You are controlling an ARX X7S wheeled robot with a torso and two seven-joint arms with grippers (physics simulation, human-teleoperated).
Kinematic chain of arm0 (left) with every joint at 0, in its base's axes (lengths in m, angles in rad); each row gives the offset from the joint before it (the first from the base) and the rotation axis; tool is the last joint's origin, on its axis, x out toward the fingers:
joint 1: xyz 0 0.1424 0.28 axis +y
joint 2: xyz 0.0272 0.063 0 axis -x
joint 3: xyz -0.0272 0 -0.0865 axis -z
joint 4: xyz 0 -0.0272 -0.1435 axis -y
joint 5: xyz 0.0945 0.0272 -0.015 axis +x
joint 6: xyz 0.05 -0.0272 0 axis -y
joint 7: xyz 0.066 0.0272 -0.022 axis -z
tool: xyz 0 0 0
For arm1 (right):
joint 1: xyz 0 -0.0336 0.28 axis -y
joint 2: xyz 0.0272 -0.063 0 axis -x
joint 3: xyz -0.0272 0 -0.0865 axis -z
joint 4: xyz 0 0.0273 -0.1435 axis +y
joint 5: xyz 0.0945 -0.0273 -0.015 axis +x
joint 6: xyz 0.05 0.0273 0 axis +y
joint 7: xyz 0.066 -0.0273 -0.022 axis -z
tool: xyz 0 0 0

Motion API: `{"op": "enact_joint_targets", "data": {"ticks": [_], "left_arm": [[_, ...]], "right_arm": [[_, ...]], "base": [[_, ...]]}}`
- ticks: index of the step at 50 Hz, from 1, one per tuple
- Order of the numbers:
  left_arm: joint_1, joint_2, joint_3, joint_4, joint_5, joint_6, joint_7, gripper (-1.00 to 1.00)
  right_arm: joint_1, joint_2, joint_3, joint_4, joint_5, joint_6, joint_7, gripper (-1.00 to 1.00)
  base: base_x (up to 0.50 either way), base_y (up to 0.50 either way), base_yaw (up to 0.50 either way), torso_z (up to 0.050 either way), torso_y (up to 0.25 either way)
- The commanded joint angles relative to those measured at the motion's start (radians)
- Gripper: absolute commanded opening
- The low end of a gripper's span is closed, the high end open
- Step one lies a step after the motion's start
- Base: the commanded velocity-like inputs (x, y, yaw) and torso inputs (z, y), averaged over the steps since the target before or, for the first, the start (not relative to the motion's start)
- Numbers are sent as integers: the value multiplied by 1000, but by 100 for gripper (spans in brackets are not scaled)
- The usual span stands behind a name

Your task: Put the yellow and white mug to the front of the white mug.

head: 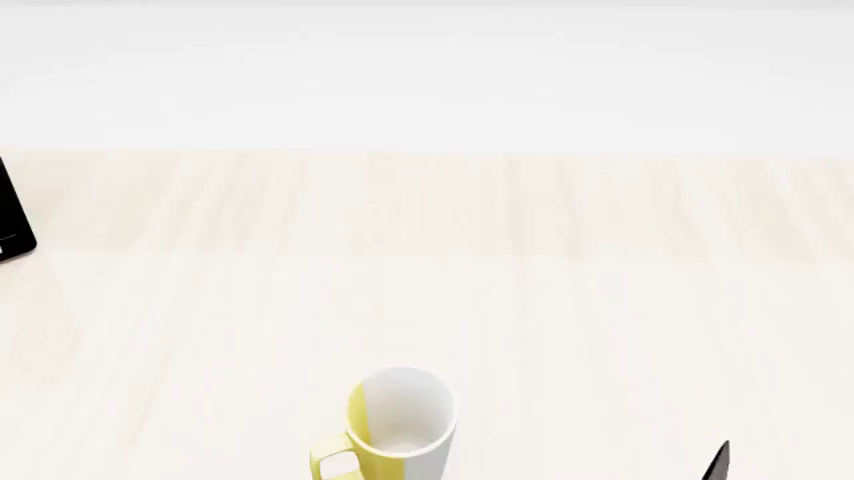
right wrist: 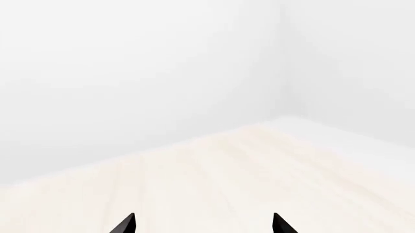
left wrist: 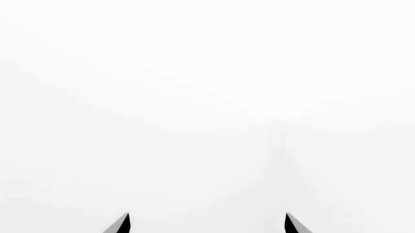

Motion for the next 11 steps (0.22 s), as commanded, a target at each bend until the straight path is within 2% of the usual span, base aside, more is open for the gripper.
{"op": "enact_joint_targets", "data": {"ticks": [1,4,11], "left_arm": [[15,87,-19,-29,274,246,-340,100],[18,76,-15,-25,294,239,-395,100],[42,79,-31,10,365,255,-524,100]], "right_arm": [[-98,-16,-28,-44,-78,-58,13,100],[-142,-19,-51,-45,-148,-98,17,100],[-283,-63,26,-85,-169,-327,34,100]], "base": [[0,0,0,0,0],[0,0,0,0,0],[0,0,0,0,0]]}}
